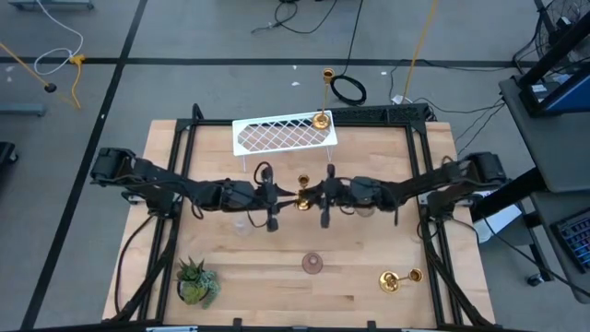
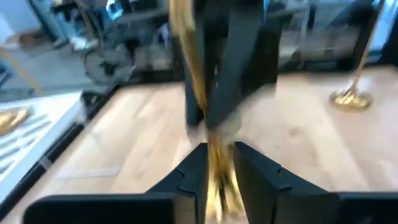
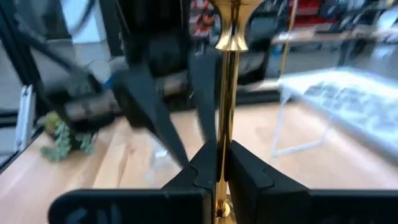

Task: Pick & Place candle stick holders
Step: Put the left golden candle holder on the shelf aligned with the other golden candle holder, then put the golden candle holder on the shelf

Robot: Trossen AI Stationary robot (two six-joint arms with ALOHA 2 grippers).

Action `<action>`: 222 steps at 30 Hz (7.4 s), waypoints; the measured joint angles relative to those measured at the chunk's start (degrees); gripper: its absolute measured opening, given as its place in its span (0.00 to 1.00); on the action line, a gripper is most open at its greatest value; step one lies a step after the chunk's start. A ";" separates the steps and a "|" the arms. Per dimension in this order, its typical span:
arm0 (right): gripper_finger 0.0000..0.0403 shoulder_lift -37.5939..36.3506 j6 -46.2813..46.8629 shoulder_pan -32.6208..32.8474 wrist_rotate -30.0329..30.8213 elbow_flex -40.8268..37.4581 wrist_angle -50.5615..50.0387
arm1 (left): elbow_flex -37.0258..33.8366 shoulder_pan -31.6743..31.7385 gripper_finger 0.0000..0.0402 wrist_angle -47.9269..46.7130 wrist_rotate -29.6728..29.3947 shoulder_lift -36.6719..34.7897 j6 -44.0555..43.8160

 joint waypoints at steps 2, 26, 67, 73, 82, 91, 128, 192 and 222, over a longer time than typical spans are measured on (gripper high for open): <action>0.03 -2.50 -1.86 -0.32 0.18 0.04 -0.83 | -0.08 0.02 0.21 -1.35 -1.96 -1.48 0.01; 0.03 -7.52 -10.22 -21.68 7.04 0.04 -3.63 | -0.01 -6.58 0.20 -23.30 -2.31 -27.47 2.01; 0.06 -2.25 -7.76 -29.26 2.28 0.07 -3.08 | -0.01 -9.14 0.20 -32.73 -2.30 -37.49 0.92; 0.09 -2.21 -7.84 -29.28 2.34 0.06 -3.44 | 0.00 -9.14 0.20 -32.71 -2.30 -37.49 0.93; 0.26 -2.18 -7.79 -28.86 2.36 0.04 -3.96 | 0.01 -9.14 0.20 -32.73 -2.30 -37.49 0.92; 0.45 -3.84 -7.77 -26.56 2.83 0.02 -7.37 | 0.03 -9.14 0.20 -32.83 -2.06 -37.49 0.22; 0.52 -44.74 0.16 2.00 -39.58 -11.39 -58.01 | 0.06 -9.14 0.20 -37.12 -1.80 -36.58 -3.63; 0.44 -26.36 0.77 34.50 -37.92 -34.92 4.26 | 0.03 -9.14 0.20 -27.55 -1.84 -34.93 -3.62; 0.00 -18.84 -25.53 20.24 -20.43 -19.22 25.02 | 0.03 -9.14 0.20 -27.55 -1.86 -34.93 -1.57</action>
